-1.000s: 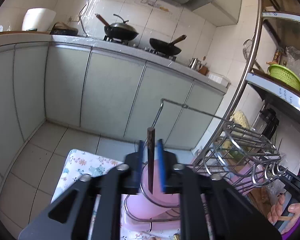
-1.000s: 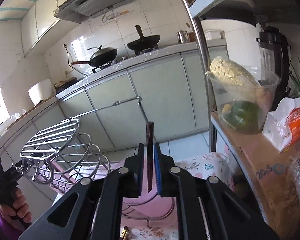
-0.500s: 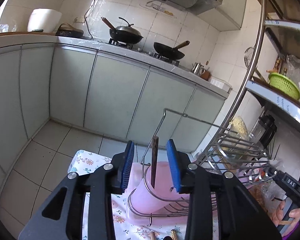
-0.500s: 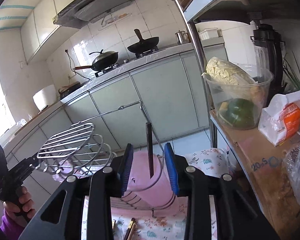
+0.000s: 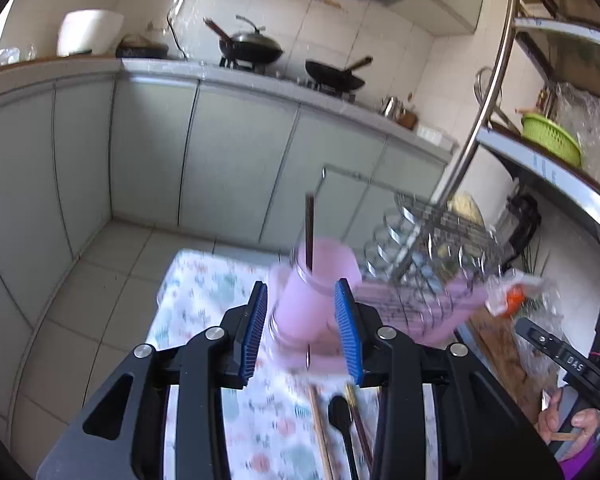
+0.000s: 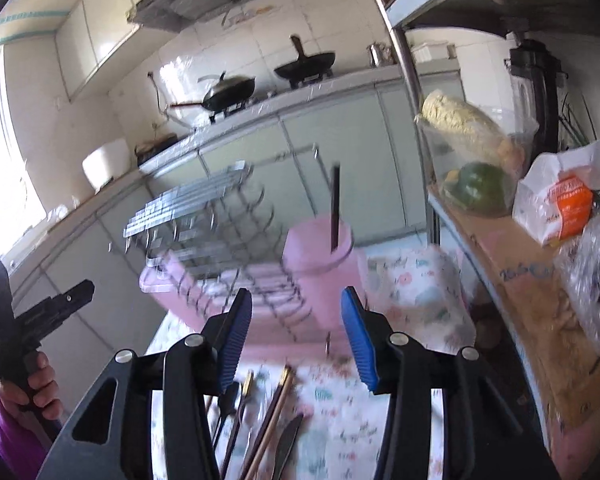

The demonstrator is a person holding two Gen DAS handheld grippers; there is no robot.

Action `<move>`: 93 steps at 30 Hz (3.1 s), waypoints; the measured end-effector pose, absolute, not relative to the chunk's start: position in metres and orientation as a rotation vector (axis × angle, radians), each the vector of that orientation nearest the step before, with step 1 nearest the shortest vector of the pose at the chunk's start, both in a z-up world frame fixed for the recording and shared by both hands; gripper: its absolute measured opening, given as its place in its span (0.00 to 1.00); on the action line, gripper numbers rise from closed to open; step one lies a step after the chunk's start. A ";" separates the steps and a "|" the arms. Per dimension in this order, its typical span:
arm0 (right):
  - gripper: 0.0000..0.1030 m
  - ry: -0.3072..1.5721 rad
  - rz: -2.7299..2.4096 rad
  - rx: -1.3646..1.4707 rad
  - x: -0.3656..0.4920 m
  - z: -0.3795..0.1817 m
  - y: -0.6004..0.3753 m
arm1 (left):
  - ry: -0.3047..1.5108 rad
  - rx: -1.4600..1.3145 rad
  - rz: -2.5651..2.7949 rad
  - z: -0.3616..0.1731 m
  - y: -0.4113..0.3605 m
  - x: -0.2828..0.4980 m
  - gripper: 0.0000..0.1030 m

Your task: Organize utensils

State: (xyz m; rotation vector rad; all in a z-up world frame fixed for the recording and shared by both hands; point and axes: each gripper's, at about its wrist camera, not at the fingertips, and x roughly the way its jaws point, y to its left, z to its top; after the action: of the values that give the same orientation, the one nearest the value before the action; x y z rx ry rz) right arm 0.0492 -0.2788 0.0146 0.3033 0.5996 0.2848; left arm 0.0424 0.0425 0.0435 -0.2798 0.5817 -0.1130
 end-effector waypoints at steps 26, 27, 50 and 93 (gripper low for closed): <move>0.22 1.221 0.364 0.483 0.085 -0.123 -0.245 | 0.906 -0.313 -0.179 -0.044 0.019 0.037 0.34; 0.22 1.227 0.359 0.476 0.088 -0.124 -0.243 | 0.911 -0.311 -0.179 -0.046 0.018 0.037 0.34; 0.02 1.143 0.357 0.463 0.095 -0.131 -0.243 | 1.225 -0.294 -0.231 -0.096 -0.002 0.098 0.34; 0.02 0.779 0.329 0.351 0.050 -0.018 -0.265 | 0.724 -0.369 -0.278 0.025 0.028 0.038 0.05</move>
State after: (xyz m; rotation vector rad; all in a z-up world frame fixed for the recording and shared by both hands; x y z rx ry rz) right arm 0.0496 -0.2646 -0.0177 0.3507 0.7790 0.3292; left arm 0.0379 0.0282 0.0245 -0.3688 0.7237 -0.2783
